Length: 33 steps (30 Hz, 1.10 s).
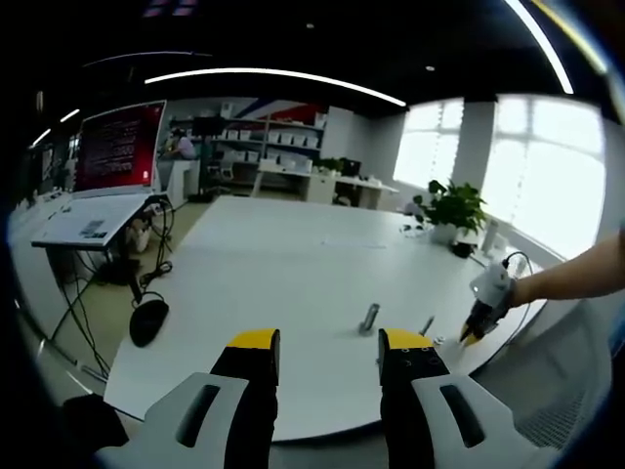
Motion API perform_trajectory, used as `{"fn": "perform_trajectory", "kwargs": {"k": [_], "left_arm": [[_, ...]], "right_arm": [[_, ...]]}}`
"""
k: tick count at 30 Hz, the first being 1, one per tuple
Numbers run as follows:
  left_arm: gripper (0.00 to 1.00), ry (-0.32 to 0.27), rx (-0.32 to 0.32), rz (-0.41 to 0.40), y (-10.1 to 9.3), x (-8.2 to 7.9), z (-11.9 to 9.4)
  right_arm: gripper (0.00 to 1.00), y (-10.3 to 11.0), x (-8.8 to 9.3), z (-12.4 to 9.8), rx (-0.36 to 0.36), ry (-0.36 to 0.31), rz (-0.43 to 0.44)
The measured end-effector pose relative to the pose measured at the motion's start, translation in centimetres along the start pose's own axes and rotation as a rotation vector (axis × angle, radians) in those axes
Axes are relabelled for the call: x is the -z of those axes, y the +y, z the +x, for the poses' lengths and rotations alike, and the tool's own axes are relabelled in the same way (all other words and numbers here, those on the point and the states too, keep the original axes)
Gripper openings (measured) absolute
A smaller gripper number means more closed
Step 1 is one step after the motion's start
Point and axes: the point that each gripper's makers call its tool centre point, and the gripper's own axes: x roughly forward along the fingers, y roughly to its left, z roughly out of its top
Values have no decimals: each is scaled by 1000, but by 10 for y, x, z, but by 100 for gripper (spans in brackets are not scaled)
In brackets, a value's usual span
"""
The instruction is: Place the washer onto the threaded stud by aligning its center hole with the stud, sliding it down to the base, and recovering from edge contact or off-axis alignment until the washer reaches the visible bottom stop.
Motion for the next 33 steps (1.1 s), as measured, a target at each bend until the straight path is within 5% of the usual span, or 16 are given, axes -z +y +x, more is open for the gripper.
{"fn": "perform_trajectory", "kwargs": {"k": [17, 33], "left_arm": [[39, -1, -24, -26, 5, 1, -1], [38, -9, -19, -27, 4, -1, -1]], "right_arm": [[17, -13, -45, 5, 1, 1, -122], [17, -16, -44, 12, 1, 53, -192]]}}
